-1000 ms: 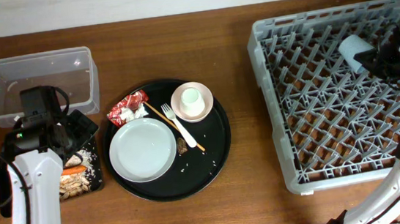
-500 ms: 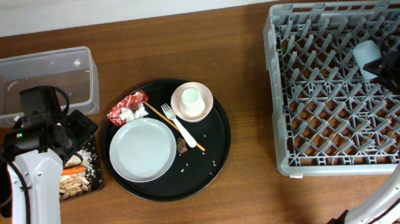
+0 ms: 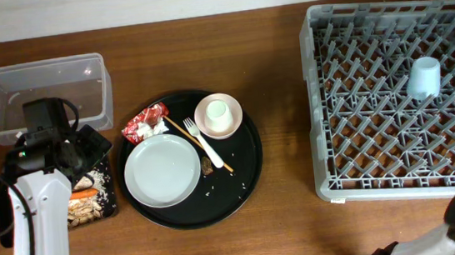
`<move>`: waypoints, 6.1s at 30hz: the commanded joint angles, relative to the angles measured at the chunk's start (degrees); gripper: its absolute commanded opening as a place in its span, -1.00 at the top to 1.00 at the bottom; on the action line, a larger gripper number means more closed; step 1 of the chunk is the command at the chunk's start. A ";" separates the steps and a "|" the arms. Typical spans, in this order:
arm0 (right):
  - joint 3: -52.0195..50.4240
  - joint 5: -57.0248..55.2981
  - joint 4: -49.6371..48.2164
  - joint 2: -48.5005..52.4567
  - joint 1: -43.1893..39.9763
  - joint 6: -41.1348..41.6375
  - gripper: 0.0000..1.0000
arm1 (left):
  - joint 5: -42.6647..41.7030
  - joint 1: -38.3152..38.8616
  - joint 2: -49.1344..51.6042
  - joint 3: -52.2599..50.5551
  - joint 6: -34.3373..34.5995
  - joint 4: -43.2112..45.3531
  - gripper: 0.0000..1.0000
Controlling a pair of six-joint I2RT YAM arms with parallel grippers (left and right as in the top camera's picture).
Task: Sort waste into correct bins and load items into the dishwasher rack
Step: 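Release the cup and raise the right gripper from the rack, then move the right gripper to the white cup in the pink bowl, then grasp the white cup and place it in the rack, then return the right gripper to the round tray and grasp the pink bowl, then carry the pink bowl to the rack and set it upright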
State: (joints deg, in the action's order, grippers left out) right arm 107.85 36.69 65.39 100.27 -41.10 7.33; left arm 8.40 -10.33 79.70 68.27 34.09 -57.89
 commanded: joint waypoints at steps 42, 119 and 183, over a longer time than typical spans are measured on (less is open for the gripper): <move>0.68 -40.44 -13.75 28.46 77.48 7.37 -0.66 | 0.00 -0.24 -0.96 1.11 -0.26 -0.07 -0.98; -11.19 -21.90 -7.13 -6.64 54.95 3.61 -0.60 | 0.00 -0.24 -0.96 1.11 -0.28 -0.07 -0.98; 8.66 1.42 12.83 9.75 36.50 -5.75 0.92 | 0.00 -0.22 -0.96 1.11 -0.28 -0.09 -0.98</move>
State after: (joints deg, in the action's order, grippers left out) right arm 120.07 22.57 77.93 110.52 1.32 9.82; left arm 8.40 -10.33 79.70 68.27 34.09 -57.89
